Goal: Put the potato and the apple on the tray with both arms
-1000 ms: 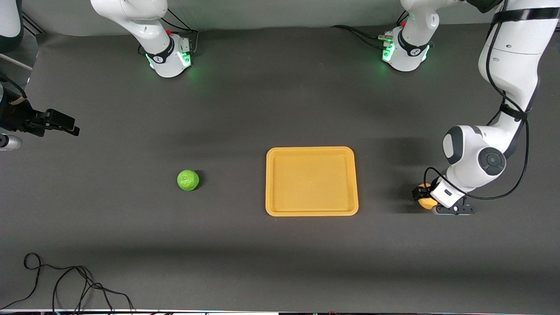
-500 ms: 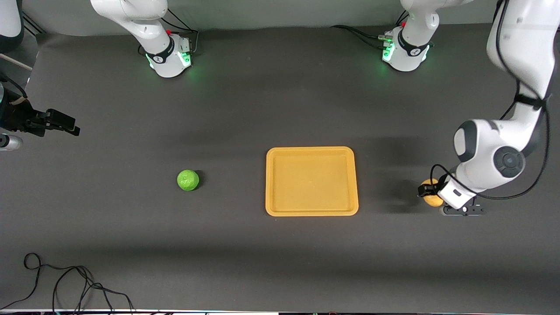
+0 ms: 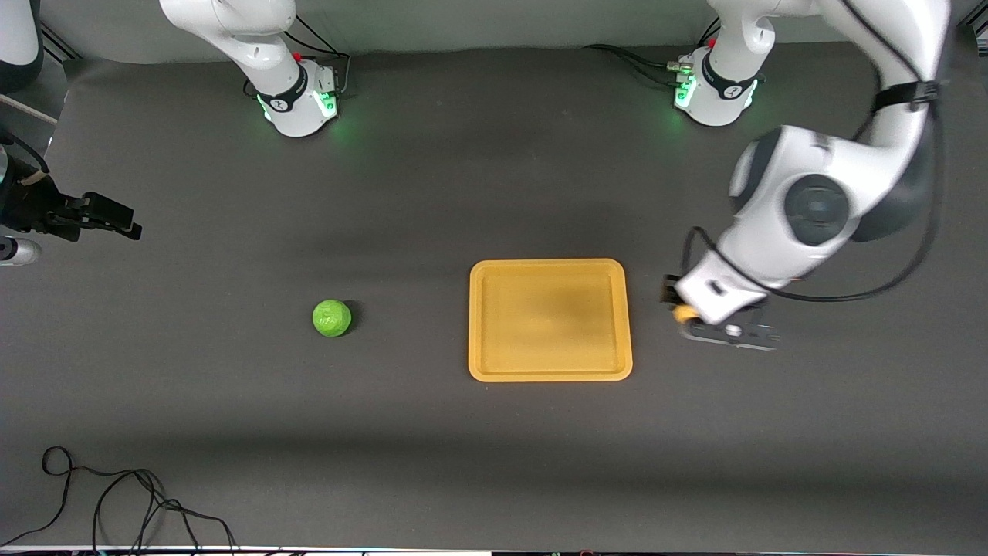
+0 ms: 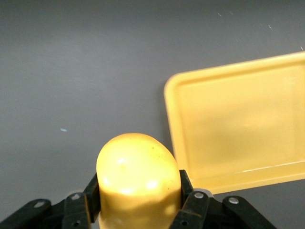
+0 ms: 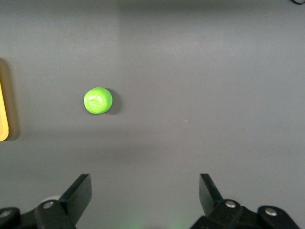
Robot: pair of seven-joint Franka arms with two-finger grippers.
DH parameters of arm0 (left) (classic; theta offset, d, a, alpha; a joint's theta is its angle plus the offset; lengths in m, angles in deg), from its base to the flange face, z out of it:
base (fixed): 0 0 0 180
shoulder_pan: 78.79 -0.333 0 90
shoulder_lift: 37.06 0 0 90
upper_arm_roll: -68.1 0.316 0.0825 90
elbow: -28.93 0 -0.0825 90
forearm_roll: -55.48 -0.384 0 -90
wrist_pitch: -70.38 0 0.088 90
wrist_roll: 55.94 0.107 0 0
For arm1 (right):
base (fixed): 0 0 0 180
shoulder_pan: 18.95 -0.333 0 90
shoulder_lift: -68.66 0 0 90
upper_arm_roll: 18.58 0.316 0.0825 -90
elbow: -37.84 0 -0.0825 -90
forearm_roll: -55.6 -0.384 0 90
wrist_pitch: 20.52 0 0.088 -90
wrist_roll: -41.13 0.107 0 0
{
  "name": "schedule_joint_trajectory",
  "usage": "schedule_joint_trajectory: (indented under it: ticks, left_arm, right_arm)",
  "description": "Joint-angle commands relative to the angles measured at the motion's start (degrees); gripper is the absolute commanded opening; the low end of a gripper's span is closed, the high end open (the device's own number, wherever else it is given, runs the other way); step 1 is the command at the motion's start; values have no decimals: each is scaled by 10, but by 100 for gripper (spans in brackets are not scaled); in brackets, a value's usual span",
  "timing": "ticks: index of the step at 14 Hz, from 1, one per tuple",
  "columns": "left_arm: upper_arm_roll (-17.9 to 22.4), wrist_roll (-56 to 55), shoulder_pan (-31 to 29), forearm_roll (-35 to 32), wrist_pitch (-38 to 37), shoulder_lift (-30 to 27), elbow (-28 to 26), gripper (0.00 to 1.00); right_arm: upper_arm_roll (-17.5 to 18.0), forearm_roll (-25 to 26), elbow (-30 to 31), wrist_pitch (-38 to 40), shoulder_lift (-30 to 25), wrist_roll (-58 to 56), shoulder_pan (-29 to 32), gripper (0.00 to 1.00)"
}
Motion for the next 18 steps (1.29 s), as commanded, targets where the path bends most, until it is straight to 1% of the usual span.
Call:
schedule_joint_trajectory:
  ticks: [1,2,4,5,7,9,12,18]
  left_arm:
    - [9,-60,32,-9,44,77,18,0]
    - [10,-69,47,-13,48,94,18,0]
    - [10,-87,56,-28,75,124,15,0]
    - [10,-89,58,-28,96,136,8,0]
    - [10,-89,66,-29,128,155,5,0]
    - [11,-92,71,-30,143,169,4,0]
    - [11,-96,72,-30,146,171,-7,0]
    - [11,-127,83,-30,148,177,-7,1]
  right_arm:
    - [4,12,-9,1,2,6,-4,100]
    - [-3,12,-9,1,2,6,-13,100]
    - [-42,11,-8,-1,2,5,-47,100]
    - [-53,11,-8,-1,2,5,-55,100]
    - [-53,11,-8,-1,2,5,-55,100]
    - [-53,11,-9,-1,2,5,-55,100]
    - [-52,11,-9,-1,2,6,-56,100]
    - [-48,9,-10,-3,5,11,-57,100]
